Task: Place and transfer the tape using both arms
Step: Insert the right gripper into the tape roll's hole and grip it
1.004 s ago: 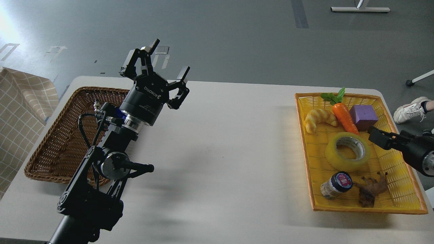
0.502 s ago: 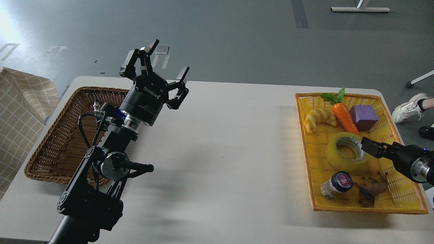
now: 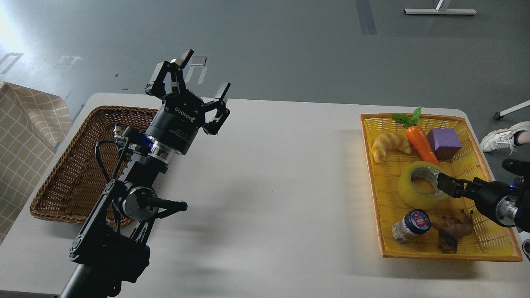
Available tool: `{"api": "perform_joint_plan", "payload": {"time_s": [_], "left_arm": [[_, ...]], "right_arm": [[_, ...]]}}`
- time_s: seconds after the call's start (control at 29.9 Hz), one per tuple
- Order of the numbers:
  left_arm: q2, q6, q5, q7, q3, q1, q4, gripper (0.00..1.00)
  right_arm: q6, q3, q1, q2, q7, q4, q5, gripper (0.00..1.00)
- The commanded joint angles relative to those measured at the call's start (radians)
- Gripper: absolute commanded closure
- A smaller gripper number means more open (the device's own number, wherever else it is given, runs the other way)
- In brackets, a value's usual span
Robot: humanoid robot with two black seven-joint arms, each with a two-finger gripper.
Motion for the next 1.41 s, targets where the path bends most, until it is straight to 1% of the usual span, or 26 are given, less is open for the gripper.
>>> {"api": "perform_joint_plan", "payload": {"time_s": [0.0, 0.4, 0.47, 0.74, 1.04, 1.07, 1.1, 1.17, 1.37], "left_arm": [[0.000, -0.001, 0.000, 0.000, 0.000, -0.001, 0.000, 0.02], [0.000, -0.003, 0.000, 0.000, -0.003, 0.000, 0.000, 0.02], [0.000, -0.003, 0.000, 0.000, -0.003, 0.000, 0.000, 0.02], [0.000, -0.001, -0.002, 0.000, -0.002, 0.000, 0.000, 0.02], [0.000, -0.001, 0.000, 0.000, -0.002, 0.000, 0.000, 0.02], [0.000, -0.001, 0.000, 0.000, -0.003, 0.000, 0.000, 0.02], [0.000, -0.001, -0.002, 0.000, -0.003, 0.000, 0.000, 0.02], [0.000, -0.001, -0.002, 0.000, -0.002, 0.002, 0.000, 0.02], [0.000, 0.001, 0.000, 0.000, -0.003, 0.000, 0.000, 0.02]], "right_arm": [[0.000, -0.028, 0.027, 0.008, 0.000, -0.016, -0.003, 0.09], [0.000, -0.042, 0.071, 0.031, 0.000, -0.068, -0.003, 0.10], [0.000, -0.052, 0.071, 0.035, 0.000, -0.087, -0.003, 0.12], [0.000, -0.066, 0.071, 0.057, 0.000, -0.088, -0.003, 0.14], [0.000, -0.069, 0.077, 0.055, 0.000, -0.094, -0.003, 0.15], [0.000, -0.069, 0.077, 0.055, -0.002, -0.094, -0.003, 0.15], [0.000, -0.071, 0.077, 0.054, 0.000, -0.096, -0.003, 0.19], [0.000, -0.071, 0.077, 0.055, 0.000, -0.097, -0.003, 0.22], [0.000, -0.071, 0.079, 0.058, 0.000, -0.107, -0.003, 0.23]]}}
